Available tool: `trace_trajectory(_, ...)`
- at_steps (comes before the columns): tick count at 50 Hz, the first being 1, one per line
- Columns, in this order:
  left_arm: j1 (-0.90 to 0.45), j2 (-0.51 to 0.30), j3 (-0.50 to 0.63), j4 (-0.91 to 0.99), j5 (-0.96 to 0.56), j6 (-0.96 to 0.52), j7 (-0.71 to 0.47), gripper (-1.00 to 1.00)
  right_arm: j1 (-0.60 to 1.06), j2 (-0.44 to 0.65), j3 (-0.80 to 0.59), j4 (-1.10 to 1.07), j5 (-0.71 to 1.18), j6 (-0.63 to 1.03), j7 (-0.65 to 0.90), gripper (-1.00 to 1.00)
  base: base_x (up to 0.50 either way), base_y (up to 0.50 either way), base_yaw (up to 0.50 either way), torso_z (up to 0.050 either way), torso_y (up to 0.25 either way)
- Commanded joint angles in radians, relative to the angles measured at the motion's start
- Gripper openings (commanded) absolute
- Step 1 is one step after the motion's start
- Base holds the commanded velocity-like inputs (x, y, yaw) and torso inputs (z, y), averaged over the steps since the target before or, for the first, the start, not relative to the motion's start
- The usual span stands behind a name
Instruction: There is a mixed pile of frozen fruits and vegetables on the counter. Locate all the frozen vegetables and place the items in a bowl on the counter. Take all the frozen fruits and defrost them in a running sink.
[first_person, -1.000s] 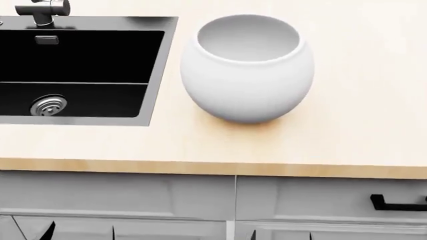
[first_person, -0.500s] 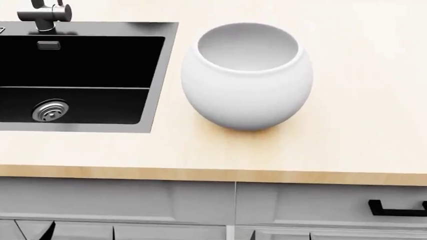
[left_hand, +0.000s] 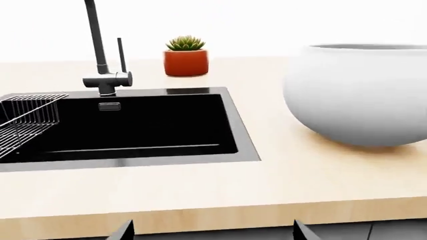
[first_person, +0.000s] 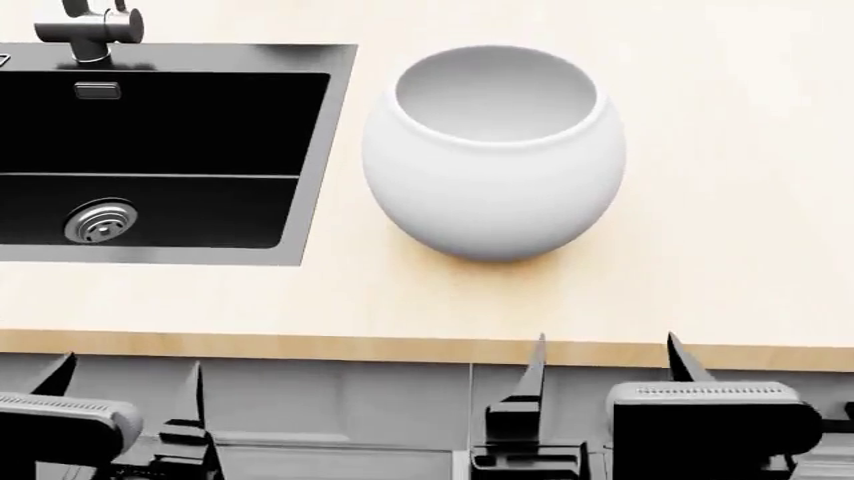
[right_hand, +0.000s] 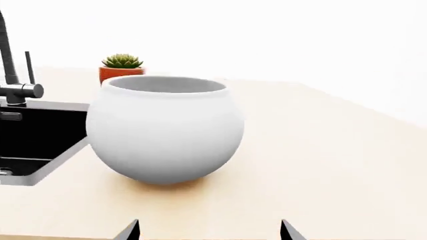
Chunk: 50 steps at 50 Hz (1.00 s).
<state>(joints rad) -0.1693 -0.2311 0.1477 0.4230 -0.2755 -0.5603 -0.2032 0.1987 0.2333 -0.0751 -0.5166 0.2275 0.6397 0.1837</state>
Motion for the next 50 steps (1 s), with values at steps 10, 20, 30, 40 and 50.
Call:
trace_trajectory(10, -0.061, -0.130, -0.182, 0.290, -0.157, -0.380, -0.028, 1.00, 0.025, 0.174, 0.339, -0.293, 0.250, 0.358, -0.107, 1.00, 0.00, 0.00, 0.00, 0.000, 0.000)
trace_trajectory(20, -0.043, -0.131, -0.211, 0.274, -0.174, -0.362, -0.017, 1.00, 0.016, 0.215, 0.313, -0.341, 0.216, 0.368, -0.075, 1.00, 0.09, -0.21, 0.00, 0.000, 0.000)
trace_trajectory(30, -0.053, -0.142, -0.272, 0.286, -0.209, -0.377, -0.015, 1.00, 0.012, 0.232, 0.281, -0.358, 0.190, 0.354, -0.061, 1.00, 0.47, -0.26, 0.00, 0.000, 0.000)
trace_trajectory(40, -0.042, -0.165, -0.287, 0.280, -0.201, -0.374, -0.018, 1.00, 0.012, 0.225, 0.309, -0.361, 0.203, 0.350, -0.056, 1.00, 0.50, -0.10, 0.00, 0.000, 0.000)
trace_trajectory(50, -0.046, -0.167, -0.271, 0.283, -0.193, -0.375, -0.029, 1.00, 0.014, 0.217, 0.308, -0.352, 0.206, 0.346, -0.048, 1.00, 0.50, -0.04, 0.00, 0.000, 0.000)
